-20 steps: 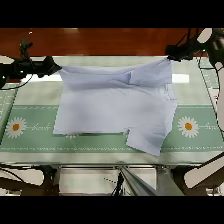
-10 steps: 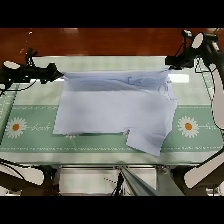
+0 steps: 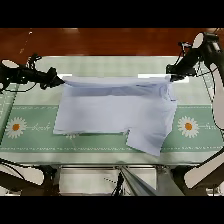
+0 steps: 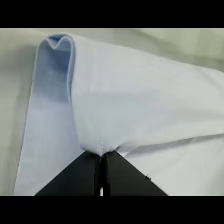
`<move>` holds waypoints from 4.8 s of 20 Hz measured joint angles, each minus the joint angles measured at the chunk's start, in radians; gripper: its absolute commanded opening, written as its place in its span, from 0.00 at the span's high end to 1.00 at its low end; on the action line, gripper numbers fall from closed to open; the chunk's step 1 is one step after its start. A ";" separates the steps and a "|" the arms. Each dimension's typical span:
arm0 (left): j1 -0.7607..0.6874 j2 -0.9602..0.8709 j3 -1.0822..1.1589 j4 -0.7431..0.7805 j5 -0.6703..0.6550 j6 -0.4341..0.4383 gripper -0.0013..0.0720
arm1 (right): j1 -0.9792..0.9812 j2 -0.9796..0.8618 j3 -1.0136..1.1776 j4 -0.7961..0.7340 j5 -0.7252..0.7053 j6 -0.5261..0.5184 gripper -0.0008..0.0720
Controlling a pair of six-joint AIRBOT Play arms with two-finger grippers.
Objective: Fold the shirts.
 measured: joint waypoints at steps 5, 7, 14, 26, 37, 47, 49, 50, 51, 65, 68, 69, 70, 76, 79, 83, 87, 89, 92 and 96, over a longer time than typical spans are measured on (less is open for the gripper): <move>0.001 0.000 0.001 0.044 -0.033 -0.048 0.94 | 0.000 -0.013 0.000 0.037 0.080 0.023 0.94; 0.002 0.000 0.001 0.051 -0.045 -0.053 0.55 | 0.000 -0.018 0.000 0.045 0.090 0.028 0.51; 0.094 0.028 0.022 0.072 -0.179 -0.046 0.35 | -0.026 0.007 -0.001 -0.138 0.203 -0.085 0.40; 0.320 0.317 -0.508 0.195 -0.307 0.176 0.16 | -0.243 0.431 -0.620 0.212 -0.058 -0.235 0.25; 0.318 0.314 -0.623 0.195 -0.268 0.251 0.16 | -0.259 0.636 -0.976 0.277 -0.223 -0.314 0.25; 0.137 0.209 -0.678 0.088 -0.173 0.258 0.95 | -0.267 0.780 -0.992 0.281 -0.235 -0.302 0.25; 0.117 0.199 -0.679 0.079 -0.175 0.258 0.95 | -0.306 0.800 -0.998 0.270 -0.230 -0.294 0.25; 0.114 0.196 -0.680 0.076 -0.176 0.259 0.95 | -0.340 0.806 -1.009 0.266 -0.224 -0.291 0.25; 0.114 0.194 -0.681 0.074 -0.177 0.262 0.95 | -0.378 0.810 -1.028 0.265 -0.216 -0.290 0.25; 0.147 0.188 -0.681 0.069 -0.187 0.292 0.95 | -0.463 0.821 -1.468 0.557 -0.324 -0.376 0.36; 0.147 0.188 -0.681 0.069 -0.187 0.293 0.95 | -0.365 0.822 -1.509 0.595 -0.427 -0.338 0.71; 0.147 0.188 -0.680 0.069 -0.187 0.294 0.95 | -0.333 0.822 -1.515 0.605 -0.488 -0.322 0.89; 0.147 0.190 -0.676 0.069 -0.187 0.296 0.95 | -0.311 0.822 -1.514 0.608 -0.521 -0.300 0.95; 0.149 0.265 -0.543 0.040 -0.161 0.314 0.95 | -0.257 0.866 -1.318 0.593 -0.514 -0.306 0.95; 0.145 0.315 -0.431 -0.053 -0.180 0.318 0.95 | -0.251 0.875 -1.165 0.618 -0.526 -0.329 0.95; 0.095 0.329 -0.325 -0.134 -0.118 0.317 0.95 | -0.248 0.791 -1.005 0.680 -0.624 -0.351 0.95; 0.034 0.294 -0.274 -0.165 0.013 0.316 0.95 | -0.246 0.615 -0.853 0.787 -0.703 -0.387 0.95; 0.020 0.259 -0.259 -0.167 0.081 0.309 0.95 | -0.237 0.521 -0.783 0.826 -0.724 -0.400 0.95; 0.010 0.189 -0.235 -0.171 0.138 0.298 0.95 | -0.203 0.391 -0.705 0.855 -0.757 -0.409 0.95; 0.004 0.097 -0.182 -0.179 0.170 0.287 0.95 | -0.169 0.283 -0.667 0.864 -0.814 -0.414 0.95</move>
